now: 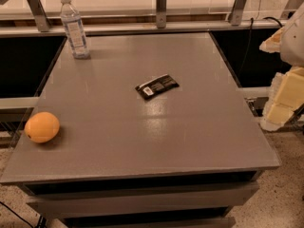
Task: Move rxbar chocolate near blue plastic bottle
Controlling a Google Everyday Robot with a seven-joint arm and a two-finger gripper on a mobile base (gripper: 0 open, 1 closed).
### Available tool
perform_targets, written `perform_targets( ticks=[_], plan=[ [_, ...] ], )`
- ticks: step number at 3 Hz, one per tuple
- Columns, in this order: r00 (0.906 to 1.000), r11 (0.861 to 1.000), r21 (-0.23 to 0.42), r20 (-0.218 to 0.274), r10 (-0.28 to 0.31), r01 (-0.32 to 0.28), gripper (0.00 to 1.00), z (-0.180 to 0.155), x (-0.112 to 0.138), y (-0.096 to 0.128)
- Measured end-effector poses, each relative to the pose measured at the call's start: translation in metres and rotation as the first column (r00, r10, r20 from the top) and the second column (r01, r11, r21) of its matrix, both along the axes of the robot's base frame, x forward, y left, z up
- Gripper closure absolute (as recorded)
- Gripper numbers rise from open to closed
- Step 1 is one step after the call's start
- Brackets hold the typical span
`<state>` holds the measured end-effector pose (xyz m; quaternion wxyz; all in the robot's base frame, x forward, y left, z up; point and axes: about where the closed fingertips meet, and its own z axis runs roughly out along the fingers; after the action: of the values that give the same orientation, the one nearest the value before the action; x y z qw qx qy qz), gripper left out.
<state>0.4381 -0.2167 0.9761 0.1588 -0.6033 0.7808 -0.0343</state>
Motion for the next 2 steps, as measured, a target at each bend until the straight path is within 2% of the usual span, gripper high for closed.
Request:
perform_targets(
  ticks=[1,2],
  plan=[
    [1.0,1.0,0.0,0.0,0.0,0.0,0.0,0.0,0.0,0.0],
    [0.9997,1.0,-0.007,0.005,0.024,-0.024,0.0,-0.004,0.018,0.007]
  ],
)
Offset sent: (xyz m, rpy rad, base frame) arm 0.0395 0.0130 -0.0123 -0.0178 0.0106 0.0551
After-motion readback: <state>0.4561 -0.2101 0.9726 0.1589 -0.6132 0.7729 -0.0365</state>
